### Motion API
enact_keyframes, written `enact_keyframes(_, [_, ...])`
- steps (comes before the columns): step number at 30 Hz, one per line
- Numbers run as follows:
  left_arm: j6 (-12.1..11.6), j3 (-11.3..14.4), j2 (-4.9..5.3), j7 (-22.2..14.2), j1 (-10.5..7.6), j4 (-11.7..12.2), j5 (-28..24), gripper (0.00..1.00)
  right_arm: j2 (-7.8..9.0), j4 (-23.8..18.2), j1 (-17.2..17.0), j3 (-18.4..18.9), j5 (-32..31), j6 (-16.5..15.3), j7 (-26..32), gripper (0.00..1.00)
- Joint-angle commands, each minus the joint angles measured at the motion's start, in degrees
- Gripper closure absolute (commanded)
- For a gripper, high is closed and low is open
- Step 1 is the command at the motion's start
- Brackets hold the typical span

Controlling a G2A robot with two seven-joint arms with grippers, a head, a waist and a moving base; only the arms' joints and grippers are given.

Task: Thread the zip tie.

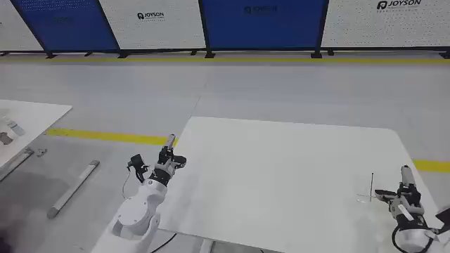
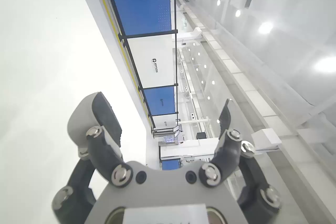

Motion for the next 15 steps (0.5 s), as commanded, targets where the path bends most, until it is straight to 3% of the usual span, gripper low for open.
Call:
enact_keyframes(1, [0.0,0.0,0.0,0.0,0.0,0.0,0.0,0.0,0.0,0.0,0.0,0.0,0.0,0.0,0.0,0.22])
enact_keyframes(2, [0.0,0.0,0.0,0.0,0.0,0.0,0.0,0.22,0.0,0.0,0.0,0.0,0.0,0.0,0.0,0.22])
enact_keyframes(3, [0.0,0.0,0.0,0.0,0.0,0.0,0.0,0.22,0.0,0.0,0.0,0.0,0.0,0.0,0.0,0.0])
enact_keyframes(4, [0.0,0.0,0.0,0.0,0.0,0.0,0.0,0.22,0.0,0.0,0.0,0.0,0.0,0.0,0.0,0.0])
enact_keyframes(5, [0.0,0.0,0.0,0.0,0.0,0.0,0.0,0.0,0.0,0.0,0.0,0.0,0.0,0.0,0.0,0.22])
enact_keyframes(6, [0.0,0.0,0.0,0.0,0.0,0.0,0.0,0.0,0.06,-0.2,0.1,0.2,-0.5,0.0,0.5,0.0])
enact_keyframes(12, [0.0,0.0,0.0,0.0,0.0,0.0,0.0,0.0,1.15,-2.7,-1.6,6.9,-2.8,1.4,11.8,0.0])
enact_keyframes(15, [0.0,0.0,0.0,0.0,0.0,0.0,0.0,0.0,1.99,-3.4,-2.2,10.9,-4.3,2.2,21.4,0.0])
